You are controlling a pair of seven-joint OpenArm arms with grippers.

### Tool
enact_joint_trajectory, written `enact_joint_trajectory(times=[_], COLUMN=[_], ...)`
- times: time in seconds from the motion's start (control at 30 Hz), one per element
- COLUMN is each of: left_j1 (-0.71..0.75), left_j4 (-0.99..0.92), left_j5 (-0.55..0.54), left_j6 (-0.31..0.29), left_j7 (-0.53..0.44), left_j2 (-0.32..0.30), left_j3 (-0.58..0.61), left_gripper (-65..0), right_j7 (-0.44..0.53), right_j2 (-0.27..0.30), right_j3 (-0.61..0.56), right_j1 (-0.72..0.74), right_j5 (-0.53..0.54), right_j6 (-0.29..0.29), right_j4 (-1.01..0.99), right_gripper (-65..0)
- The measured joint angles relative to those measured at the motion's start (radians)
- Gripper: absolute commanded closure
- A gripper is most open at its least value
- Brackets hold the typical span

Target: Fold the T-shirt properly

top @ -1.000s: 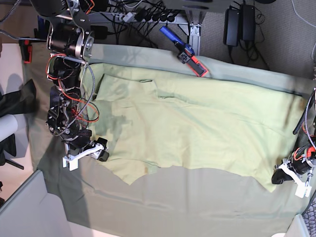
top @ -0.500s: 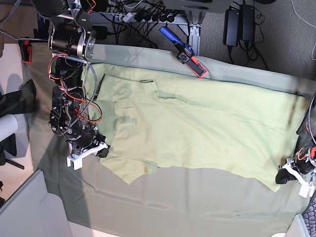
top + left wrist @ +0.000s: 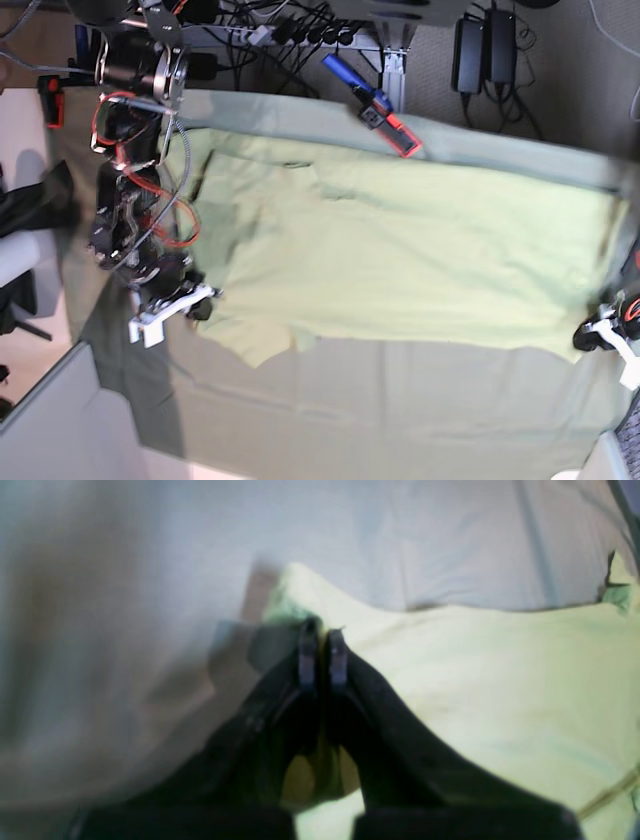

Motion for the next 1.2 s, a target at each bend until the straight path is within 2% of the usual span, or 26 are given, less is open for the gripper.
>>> enact_joint_trajectory(times=[0.27, 0.53, 0.73, 0.97, 1.07, 1.1, 1.13, 1.2], left_j1=[0.054, 0.172, 0.229, 0.273, 0.287, 0.290, 0.291, 0.288], left_j4=[0.118, 0.285, 0.317, 0.321, 0.322, 0.322, 0.322, 0.322], left_j5=[-0.131, -0.137, -0.140, -0.164, -0.166, -0.166, -0.166, -0.167], left_j6=[-0.002, -0.003, -0.002, -0.002, -0.002, -0.002, -0.002, -0.002], left_j7=[0.143, 0.159, 0.183, 0.184, 0.183, 0.183, 0.183, 0.183], left_j2=[-0.037, -0.079, -0.095, -0.100, -0.100, -0.100, -0.100, -0.101], left_j3=[0.000, 0.000, 0.000, 0.000, 0.000, 0.000, 0.000, 0.000], left_gripper=[0.0, 0.0, 0.0, 0.0, 0.0, 0.0, 0.0, 0.0], right_j7=[-0.019, -0.034, -0.032, -0.032, -0.041, -0.043, -0.043, -0.043], right_j2=[0.044, 0.060, 0.091, 0.094, 0.094, 0.094, 0.094, 0.093], right_j3=[-0.002, -0.001, 0.001, 0.001, 0.001, 0.002, 0.003, 0.011], right_j1=[-0.169, -0.294, -0.354, -0.406, -0.423, -0.431, -0.437, -0.444], right_j5=[0.046, 0.051, 0.072, 0.075, 0.069, 0.068, 0.069, 0.072], right_j6=[0.007, 0.007, 0.006, 0.006, 0.007, 0.006, 0.006, 0.006], right_j4=[0.245, 0.359, 0.419, 0.432, 0.431, 0.431, 0.431, 0.432], right_gripper=[0.0, 0.0, 0.0, -0.8, -31.4, -38.0, -40.9, -40.9])
